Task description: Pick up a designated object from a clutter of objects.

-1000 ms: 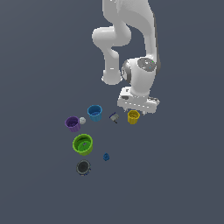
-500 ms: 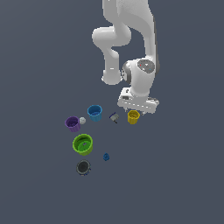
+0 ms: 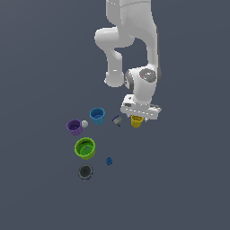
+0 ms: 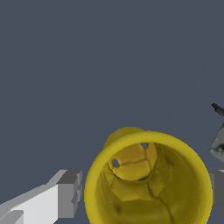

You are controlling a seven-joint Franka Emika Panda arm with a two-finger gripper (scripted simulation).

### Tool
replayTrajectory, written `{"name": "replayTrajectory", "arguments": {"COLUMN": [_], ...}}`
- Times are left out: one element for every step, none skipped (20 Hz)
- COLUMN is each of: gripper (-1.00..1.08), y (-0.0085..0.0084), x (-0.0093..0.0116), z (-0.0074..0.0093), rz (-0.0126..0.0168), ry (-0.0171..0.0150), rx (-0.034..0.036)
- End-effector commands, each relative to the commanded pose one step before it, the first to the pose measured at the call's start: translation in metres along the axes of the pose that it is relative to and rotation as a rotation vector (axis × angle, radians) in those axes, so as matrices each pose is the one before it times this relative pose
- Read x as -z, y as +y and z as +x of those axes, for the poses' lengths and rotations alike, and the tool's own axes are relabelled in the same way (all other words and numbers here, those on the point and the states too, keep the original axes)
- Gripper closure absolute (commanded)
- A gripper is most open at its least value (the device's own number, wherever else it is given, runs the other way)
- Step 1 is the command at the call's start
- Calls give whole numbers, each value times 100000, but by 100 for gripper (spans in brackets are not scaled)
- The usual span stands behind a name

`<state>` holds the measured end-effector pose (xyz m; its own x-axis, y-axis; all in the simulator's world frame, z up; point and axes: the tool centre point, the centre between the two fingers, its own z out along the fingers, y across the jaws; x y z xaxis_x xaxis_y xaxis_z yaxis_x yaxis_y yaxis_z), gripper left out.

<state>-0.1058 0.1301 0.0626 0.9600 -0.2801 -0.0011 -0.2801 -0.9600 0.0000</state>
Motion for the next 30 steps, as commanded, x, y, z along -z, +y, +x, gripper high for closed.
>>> {"name": "replayTrajectory", "arguments": {"gripper": [-92,-92,-92,-92,-92,-92,108,108,108,108,108,108,108,108,108,108,108,108,108,108,108,108,108,108,108,108,108,108,108,108], "y": [10,-3,-2,-1,-1,0,0,0,0,0,0,0,0,0,0,0,-69,1,4,7,10,13,15,18,20,22,24,26,27,13], "x": [-798,-211,-164,-117,-70,-23,0,0,0,0,0,0,0,0,0,0,104,24,73,122,170,219,267,314,362,409,455,501,547,573], "z": [1,-3,-2,-1,-1,0,0,0,0,0,0,0,0,0,0,0,11,7,21,35,49,63,77,90,104,117,130,143,156,163], "rz": [29,0,0,0,0,0,0,0,0,0,0,0,0,0,0,0,82,0,0,0,0,0,0,0,0,0,0,0,0,41], "ry": [76,0,0,0,0,0,0,0,0,0,0,0,0,0,0,0,168,0,0,0,0,0,0,0,0,0,0,0,0,-75], "rx": [-67,0,0,0,0,0,0,0,0,0,0,0,0,0,0,0,89,0,0,0,0,0,0,0,0,0,0,0,0,47]}}
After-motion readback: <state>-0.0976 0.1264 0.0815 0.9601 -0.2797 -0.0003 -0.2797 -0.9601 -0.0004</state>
